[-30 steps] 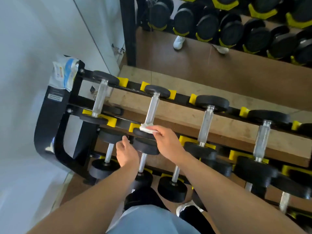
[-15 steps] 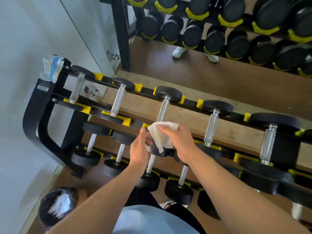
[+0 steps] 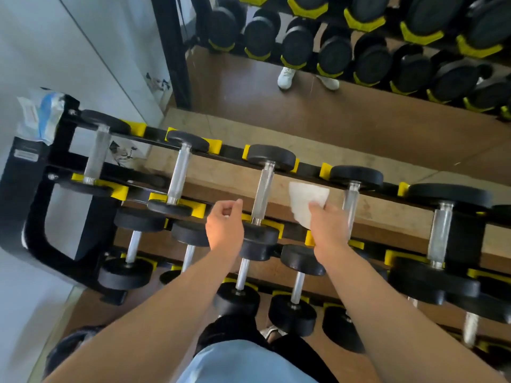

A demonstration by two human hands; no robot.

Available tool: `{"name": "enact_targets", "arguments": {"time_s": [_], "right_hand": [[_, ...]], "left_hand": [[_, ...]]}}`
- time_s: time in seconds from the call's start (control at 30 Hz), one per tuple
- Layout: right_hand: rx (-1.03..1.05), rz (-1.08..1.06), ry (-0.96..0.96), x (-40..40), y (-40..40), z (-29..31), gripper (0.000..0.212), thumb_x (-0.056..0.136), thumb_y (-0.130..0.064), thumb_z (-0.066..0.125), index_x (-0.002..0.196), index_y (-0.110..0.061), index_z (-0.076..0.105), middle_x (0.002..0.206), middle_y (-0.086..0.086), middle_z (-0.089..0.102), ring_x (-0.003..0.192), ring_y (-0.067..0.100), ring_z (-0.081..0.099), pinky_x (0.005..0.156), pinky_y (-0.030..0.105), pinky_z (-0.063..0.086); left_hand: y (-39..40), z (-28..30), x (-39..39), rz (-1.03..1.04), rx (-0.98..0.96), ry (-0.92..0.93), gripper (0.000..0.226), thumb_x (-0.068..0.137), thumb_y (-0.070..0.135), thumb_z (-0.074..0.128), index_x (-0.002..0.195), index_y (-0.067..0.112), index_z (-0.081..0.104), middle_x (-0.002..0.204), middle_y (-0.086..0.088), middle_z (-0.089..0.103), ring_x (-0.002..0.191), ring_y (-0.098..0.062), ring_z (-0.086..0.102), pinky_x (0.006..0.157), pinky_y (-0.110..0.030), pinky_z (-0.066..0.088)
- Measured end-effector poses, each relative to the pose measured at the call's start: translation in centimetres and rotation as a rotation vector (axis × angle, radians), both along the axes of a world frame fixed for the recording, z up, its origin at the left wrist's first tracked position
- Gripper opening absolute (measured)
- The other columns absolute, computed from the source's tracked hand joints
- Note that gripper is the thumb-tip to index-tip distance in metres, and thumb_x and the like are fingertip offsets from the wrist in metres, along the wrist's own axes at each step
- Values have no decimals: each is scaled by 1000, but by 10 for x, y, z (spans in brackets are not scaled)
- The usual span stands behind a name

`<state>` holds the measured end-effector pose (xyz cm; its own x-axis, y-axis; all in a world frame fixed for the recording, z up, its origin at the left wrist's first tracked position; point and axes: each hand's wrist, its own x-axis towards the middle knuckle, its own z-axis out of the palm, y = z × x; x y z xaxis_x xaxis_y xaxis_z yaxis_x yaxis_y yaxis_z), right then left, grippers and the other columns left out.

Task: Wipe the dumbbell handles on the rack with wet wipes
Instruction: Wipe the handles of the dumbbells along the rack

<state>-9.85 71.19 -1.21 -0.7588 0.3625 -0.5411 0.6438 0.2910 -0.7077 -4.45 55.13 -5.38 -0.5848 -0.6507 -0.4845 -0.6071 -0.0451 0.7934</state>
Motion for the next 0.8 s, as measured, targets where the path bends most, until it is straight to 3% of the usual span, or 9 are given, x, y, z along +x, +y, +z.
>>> {"name": "enact_targets", "arguments": {"time_s": [0.07,0.2,0.3,0.37,0.43,0.57,0.67,0.73,0.8], "right_hand": [[181,31,23,-13,-6,-8,21,100,-27,50,104,-14,66,83,1,62,74,16,57,61,27,40],[199,320,-67,-49,-50,-31,30,103,-33,42,96,-14,65,92,9,66,90,31,62,66,31,40],[254,390,31,-59,-83,-40,24,103,-20,40,94,-9,59,91,12,61,98,34,61,70,32,38],[399,501,74,-42,-91,-35,22,101,-12,43,116,-11,60,100,12,65,103,32,62,70,30,39],[552,708,95,-20,-85,-30,48,96,-6,48,142,-19,46,111,13,69,106,33,64,76,35,50],[648,1079,-150,-3,-70,-31,48,88,-10,60,134,-22,52,111,11,69,100,30,67,81,38,56],[329,709,-224,-26,-65,-21,11,93,-15,59,92,-16,69,85,4,67,78,21,63,64,30,50],[166,288,-93,-50,-65,-20,22,95,-9,49,95,-13,71,90,4,68,80,22,61,62,29,45],[200,239,32,-60,-81,-23,29,95,-4,43,106,-11,69,97,3,65,90,25,61,70,33,46]], "left_hand": [[-3,-13,-17,-39,-54,-39,17,97,42,57,95,27,63,90,7,65,85,-13,61,71,-28,49],[3,-36,-38,-58,-127,-120,23,100,48,45,87,31,56,82,8,63,79,-14,62,75,-37,55],[4,-42,-39,17,-179,-99,30,102,45,38,83,27,53,76,8,59,71,-12,57,67,-35,49],[2,-43,-36,77,-176,-94,31,103,42,37,85,23,53,78,5,58,72,-15,55,67,-34,42],[0,-42,-38,116,-136,-122,33,104,42,34,90,20,55,82,1,59,75,-19,53,69,-34,36],[0,-40,-38,145,-84,-183,32,104,41,33,94,20,55,86,0,56,78,-20,49,71,-33,32],[1,-35,-38,172,-52,-199,31,105,40,33,94,20,54,85,1,54,78,-21,49,71,-33,32],[1,-33,-38,188,-27,-212,31,105,39,31,98,20,55,87,2,53,79,-19,47,73,-33,32],[1,-30,-37,213,-4,-222,30,106,38,30,100,20,53,88,2,51,80,-18,47,75,-33,32]]}}
